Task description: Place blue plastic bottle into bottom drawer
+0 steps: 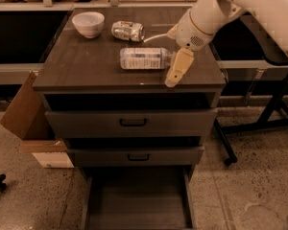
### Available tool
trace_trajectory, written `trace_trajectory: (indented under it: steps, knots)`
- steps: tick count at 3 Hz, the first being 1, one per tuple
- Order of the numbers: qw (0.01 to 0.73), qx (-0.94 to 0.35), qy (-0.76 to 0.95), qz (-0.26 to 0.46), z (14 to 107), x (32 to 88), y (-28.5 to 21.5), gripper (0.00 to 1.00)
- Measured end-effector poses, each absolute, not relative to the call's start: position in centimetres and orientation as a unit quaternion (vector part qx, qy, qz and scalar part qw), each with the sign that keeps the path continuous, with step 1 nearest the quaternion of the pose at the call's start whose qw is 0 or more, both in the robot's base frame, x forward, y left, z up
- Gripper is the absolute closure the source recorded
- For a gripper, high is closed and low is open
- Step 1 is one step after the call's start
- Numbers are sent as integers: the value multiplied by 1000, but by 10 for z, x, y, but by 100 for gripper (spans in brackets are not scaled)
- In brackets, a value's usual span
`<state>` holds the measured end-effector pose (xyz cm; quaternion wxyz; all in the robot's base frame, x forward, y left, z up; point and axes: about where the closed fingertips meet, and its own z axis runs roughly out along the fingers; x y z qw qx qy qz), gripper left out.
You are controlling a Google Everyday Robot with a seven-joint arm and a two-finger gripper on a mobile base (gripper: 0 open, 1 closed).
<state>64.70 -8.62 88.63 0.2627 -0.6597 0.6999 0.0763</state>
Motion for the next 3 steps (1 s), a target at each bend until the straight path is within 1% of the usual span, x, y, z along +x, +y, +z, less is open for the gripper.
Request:
trace_trajectory:
  steps: [1, 3]
  knots:
    - [263, -659, 700, 77, 885, 650, -85, 0]
    - [256, -668, 692, 91, 887, 676, -62, 0]
